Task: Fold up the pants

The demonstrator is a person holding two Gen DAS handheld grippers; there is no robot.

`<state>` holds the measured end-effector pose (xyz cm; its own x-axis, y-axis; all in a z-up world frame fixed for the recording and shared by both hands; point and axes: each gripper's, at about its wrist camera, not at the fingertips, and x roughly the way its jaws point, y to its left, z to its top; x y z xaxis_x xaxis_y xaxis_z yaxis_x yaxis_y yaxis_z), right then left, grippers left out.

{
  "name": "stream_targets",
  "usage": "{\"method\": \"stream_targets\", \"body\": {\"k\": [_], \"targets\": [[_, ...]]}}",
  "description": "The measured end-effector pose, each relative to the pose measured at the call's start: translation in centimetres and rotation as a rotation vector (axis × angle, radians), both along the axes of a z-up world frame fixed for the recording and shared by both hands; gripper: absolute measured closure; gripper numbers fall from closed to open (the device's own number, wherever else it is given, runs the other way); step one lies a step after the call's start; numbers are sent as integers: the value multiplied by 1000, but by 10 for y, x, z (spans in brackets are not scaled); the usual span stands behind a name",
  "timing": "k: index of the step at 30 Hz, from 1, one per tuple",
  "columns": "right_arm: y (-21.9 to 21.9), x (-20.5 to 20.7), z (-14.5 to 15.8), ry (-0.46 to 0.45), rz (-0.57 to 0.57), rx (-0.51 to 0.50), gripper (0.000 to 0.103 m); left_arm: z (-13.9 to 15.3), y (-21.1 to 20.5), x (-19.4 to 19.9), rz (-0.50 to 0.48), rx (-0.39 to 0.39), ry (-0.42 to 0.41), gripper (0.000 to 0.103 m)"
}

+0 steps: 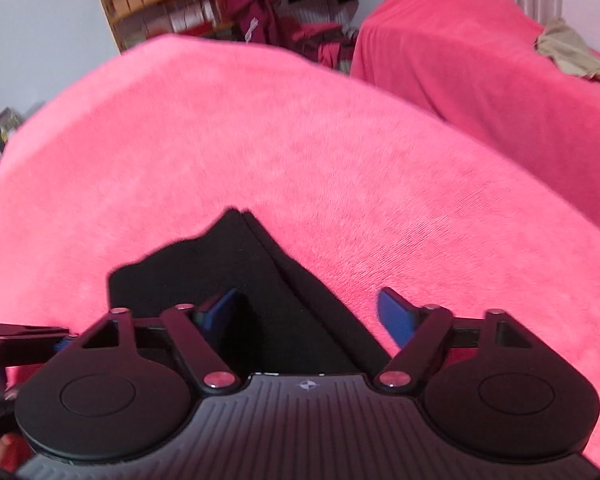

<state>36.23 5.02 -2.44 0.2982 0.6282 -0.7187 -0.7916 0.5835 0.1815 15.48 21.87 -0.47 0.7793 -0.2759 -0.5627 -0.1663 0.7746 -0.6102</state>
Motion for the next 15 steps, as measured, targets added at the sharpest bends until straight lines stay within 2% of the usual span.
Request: {"method": "stream_targets", "body": {"k": [1,2,3,4,6,10,15], "targets": [[-2,-3,1,18,18,20,50,1,-1,-1,-2,11,0,0],[-6,-5,2,52,26,43,60,2,-3,-3,-2,21,-2,0],[-10,-10,3,43,22,45,70,3,-2,-6,2,31,-6,0],[-12,-14,5,30,32,42,85,4,-2,-10,8,43,-10,0],[-24,-15,11,58,17,94,88,6,0,-16,21,65,-12,0],[-54,-18,35,78,3,233,88,3,5,-14,5,41,-8,0],[-87,-26,54,79,12,324,89,2,-4,-3,-67,60,-21,0]]}}
